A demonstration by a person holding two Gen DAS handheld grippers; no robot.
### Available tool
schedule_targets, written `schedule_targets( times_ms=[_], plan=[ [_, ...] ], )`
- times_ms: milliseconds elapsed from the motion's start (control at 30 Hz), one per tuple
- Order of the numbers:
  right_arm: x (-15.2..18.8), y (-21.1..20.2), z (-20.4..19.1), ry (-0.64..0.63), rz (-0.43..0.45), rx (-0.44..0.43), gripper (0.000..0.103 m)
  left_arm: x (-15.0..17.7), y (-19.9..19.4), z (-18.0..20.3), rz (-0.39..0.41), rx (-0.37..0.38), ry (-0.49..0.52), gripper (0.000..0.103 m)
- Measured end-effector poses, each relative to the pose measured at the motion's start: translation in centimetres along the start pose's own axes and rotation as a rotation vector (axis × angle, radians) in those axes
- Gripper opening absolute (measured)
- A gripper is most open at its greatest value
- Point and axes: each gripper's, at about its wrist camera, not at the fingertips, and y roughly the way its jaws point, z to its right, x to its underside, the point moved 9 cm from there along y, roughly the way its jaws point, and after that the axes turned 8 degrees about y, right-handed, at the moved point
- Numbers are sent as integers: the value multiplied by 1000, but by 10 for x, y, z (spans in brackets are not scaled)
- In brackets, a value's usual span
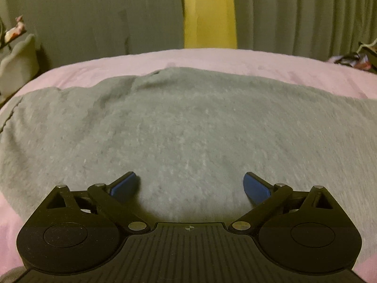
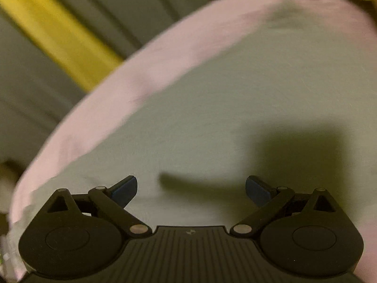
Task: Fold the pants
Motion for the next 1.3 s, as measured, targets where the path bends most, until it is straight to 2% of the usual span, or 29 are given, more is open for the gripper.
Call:
schedule_targets(
  times_ms=[33, 67, 100, 167, 267, 433, 600, 667, 700, 867, 933, 967, 1133, 1233, 1300],
  plan=[
    [-8, -5, 18, 77, -2, -34, 98, 1, -2, 3, 1, 8, 5, 100],
    [-16, -14, 34, 144, 7, -92, 93, 2, -4, 4, -1, 12, 6, 100],
    [-23, -22, 50, 174, 32, -97, 89, 3, -5, 6, 0, 10, 9, 100],
    [-26, -40, 68, 159, 87, -80, 87, 2, -7, 11, 5, 11, 27, 100],
    [-13, -51, 73, 106, 65, -112, 89, 3, -11, 21, 4, 31, 49, 100],
    [-16, -65, 100, 158, 79, -163, 89, 9, -15, 31, -14, 58, 59, 100],
    [-22, -83, 122, 169, 138, -99, 90, 12, -11, 32, -33, 46, 66, 101],
    [-22, -82, 140, 187, 159, 26, 90, 11, -10, 31, -35, 46, 60, 101],
    [-21, -82, 149, 195, 166, 52, 90, 11, -9, 30, -35, 47, 59, 101],
    [-20, -81, 161, 266, 200, -76, 89, 11, -6, 32, -36, 44, 68, 102],
    [-25, -79, 162, 293, 210, -111, 80, 11, -5, 32, -37, 42, 72, 102],
    [-27, -77, 163, 319, 213, -133, 69, 11, -5, 32, -36, 42, 72, 102],
    [-40, -70, 168, 416, 214, -202, 62, 12, -7, 30, -38, 48, 60, 102],
    [-42, -74, 163, 419, 232, -269, 59, 12, -6, 30, -39, 49, 53, 102],
    [-40, -77, 155, 394, 243, -296, 24, 11, -6, 30, -39, 49, 50, 102]
  ],
)
